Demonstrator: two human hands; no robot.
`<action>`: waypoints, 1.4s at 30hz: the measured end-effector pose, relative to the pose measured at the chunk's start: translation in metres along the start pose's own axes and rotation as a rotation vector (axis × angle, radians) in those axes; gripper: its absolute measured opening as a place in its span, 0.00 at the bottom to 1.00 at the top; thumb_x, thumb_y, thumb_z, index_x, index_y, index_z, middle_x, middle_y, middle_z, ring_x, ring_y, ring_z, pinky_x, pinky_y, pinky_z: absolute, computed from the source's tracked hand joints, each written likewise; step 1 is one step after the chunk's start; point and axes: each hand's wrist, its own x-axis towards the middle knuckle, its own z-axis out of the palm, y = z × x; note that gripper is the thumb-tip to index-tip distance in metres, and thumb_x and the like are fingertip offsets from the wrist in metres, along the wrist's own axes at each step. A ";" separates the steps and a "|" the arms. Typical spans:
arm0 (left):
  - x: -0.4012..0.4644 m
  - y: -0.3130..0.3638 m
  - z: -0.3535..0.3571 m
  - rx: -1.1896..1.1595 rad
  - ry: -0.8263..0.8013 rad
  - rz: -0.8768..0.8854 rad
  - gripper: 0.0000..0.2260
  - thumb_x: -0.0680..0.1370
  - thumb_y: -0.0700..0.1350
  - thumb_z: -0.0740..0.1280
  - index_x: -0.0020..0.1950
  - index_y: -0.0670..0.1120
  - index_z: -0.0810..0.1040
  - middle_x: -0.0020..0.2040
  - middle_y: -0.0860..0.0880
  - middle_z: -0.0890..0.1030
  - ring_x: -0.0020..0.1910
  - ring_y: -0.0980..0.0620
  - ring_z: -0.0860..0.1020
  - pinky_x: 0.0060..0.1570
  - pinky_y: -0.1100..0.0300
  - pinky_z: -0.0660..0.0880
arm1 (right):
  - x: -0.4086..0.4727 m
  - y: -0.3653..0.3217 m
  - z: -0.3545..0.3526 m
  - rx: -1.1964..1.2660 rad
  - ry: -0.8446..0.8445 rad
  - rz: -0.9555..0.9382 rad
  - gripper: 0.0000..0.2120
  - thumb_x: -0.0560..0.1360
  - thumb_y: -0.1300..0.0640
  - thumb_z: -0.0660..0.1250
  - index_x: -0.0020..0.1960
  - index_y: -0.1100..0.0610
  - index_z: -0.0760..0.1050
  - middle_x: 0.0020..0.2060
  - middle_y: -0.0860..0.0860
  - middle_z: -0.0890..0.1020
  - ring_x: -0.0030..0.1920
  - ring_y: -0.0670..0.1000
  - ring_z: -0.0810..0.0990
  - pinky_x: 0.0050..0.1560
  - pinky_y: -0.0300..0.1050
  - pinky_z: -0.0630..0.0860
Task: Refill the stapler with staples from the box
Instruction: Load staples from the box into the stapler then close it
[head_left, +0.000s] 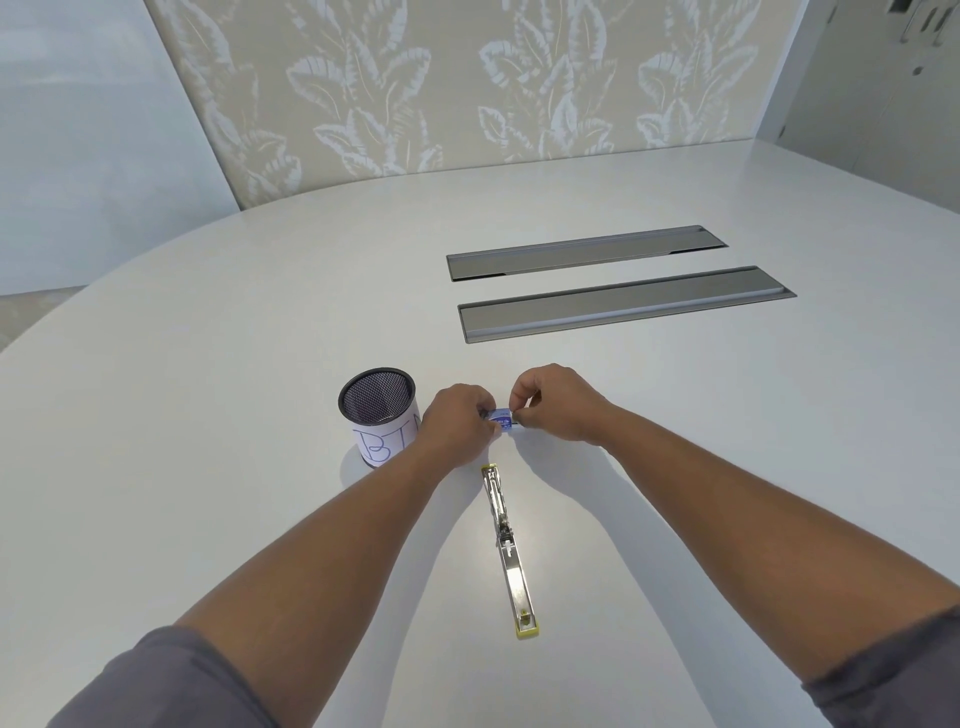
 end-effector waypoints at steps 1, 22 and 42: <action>-0.001 0.000 0.000 -0.004 0.002 -0.001 0.11 0.74 0.42 0.74 0.56 0.44 0.84 0.54 0.46 0.83 0.54 0.45 0.79 0.54 0.52 0.77 | -0.001 0.001 0.001 0.010 -0.003 -0.009 0.05 0.71 0.64 0.70 0.41 0.56 0.82 0.32 0.43 0.80 0.31 0.44 0.73 0.31 0.34 0.69; 0.001 -0.001 0.002 -0.004 0.004 -0.016 0.12 0.74 0.44 0.74 0.57 0.45 0.84 0.56 0.47 0.82 0.56 0.46 0.79 0.52 0.58 0.73 | -0.019 0.014 0.009 0.095 -0.127 0.026 0.03 0.69 0.60 0.77 0.41 0.55 0.85 0.23 0.35 0.76 0.24 0.37 0.72 0.27 0.28 0.66; 0.002 -0.002 0.002 0.003 -0.007 -0.014 0.12 0.75 0.44 0.74 0.58 0.46 0.83 0.55 0.47 0.83 0.54 0.46 0.80 0.52 0.56 0.75 | -0.005 0.025 0.016 0.082 0.095 0.021 0.11 0.71 0.66 0.69 0.51 0.56 0.82 0.39 0.48 0.82 0.34 0.44 0.77 0.38 0.35 0.72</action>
